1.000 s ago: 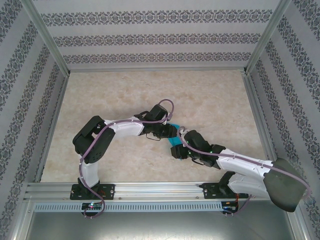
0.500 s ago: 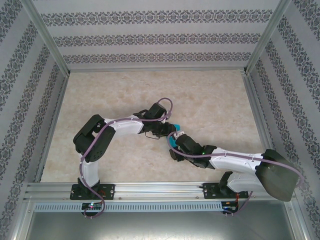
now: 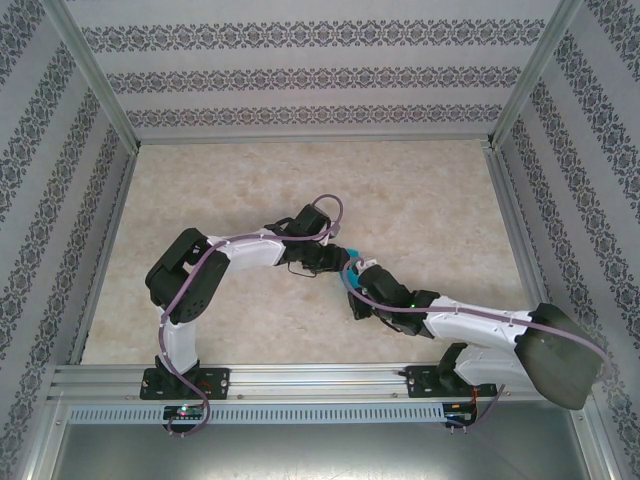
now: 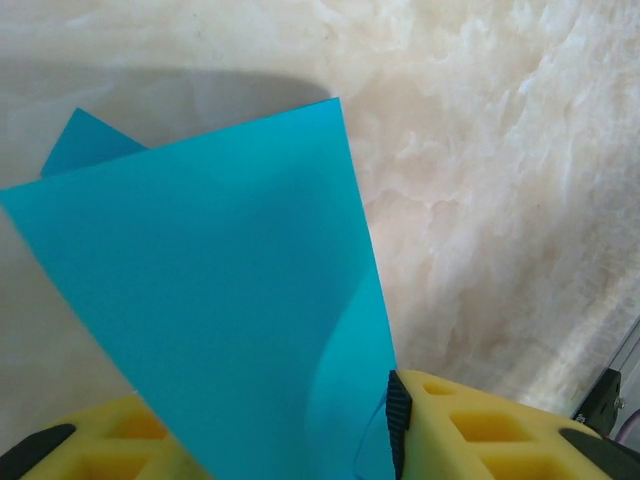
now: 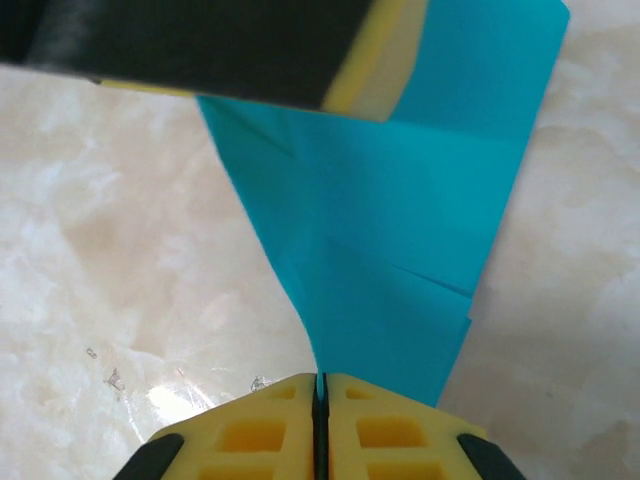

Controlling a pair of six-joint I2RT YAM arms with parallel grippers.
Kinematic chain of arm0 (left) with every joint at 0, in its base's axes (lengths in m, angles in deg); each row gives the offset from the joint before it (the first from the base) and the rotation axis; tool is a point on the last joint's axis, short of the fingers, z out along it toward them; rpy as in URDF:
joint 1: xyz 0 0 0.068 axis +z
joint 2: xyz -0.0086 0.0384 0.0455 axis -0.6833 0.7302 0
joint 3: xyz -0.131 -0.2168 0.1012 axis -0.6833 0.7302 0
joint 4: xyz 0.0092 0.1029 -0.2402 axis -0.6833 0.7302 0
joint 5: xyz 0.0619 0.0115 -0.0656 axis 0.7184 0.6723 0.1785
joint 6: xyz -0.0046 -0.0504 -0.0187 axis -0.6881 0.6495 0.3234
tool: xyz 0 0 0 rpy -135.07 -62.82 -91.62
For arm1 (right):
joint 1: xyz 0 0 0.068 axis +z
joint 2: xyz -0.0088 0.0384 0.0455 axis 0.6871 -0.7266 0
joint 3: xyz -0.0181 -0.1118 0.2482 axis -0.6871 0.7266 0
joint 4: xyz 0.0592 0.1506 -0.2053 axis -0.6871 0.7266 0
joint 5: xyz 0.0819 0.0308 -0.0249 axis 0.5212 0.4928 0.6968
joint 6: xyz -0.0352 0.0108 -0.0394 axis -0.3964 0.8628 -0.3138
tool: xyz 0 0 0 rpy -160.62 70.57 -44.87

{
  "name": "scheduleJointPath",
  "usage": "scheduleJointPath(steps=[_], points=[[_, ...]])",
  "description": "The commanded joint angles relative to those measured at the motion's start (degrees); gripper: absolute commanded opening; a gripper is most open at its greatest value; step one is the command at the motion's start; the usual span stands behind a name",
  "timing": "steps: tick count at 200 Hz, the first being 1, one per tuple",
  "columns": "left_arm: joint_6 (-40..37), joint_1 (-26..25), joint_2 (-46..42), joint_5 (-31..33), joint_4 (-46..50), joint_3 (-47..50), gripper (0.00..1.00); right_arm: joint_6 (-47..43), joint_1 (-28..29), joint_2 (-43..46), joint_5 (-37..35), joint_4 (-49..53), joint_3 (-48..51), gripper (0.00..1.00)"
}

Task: Fold a paper plane with a square sheet of paper (pick it up from the middle)
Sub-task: Fold the wing for the fifth time at the center of the table.

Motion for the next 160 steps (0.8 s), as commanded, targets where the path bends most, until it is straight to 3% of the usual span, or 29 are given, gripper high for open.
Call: scheduleJointPath(steps=[1,70,114,160], points=[[-2.74,0.75,-1.13,-0.17,3.78,-2.35,0.47,2.87,-3.36,1.27,6.95,-3.70,2.09,0.08],[-7.19,0.84,-4.98,4.41,9.54,-4.80,0.51,8.29,-13.68,-0.81,23.13,-11.17,6.23,0.00],[-11.11,0.84,-7.73,9.37,12.02,-6.00,0.52,11.96,-17.24,-2.55,28.78,-15.29,6.97,0.00],[-14.50,0.84,-4.17,8.12,14.21,-11.48,0.52,13.61,-20.00,-3.11,31.44,-15.15,7.22,0.00]])
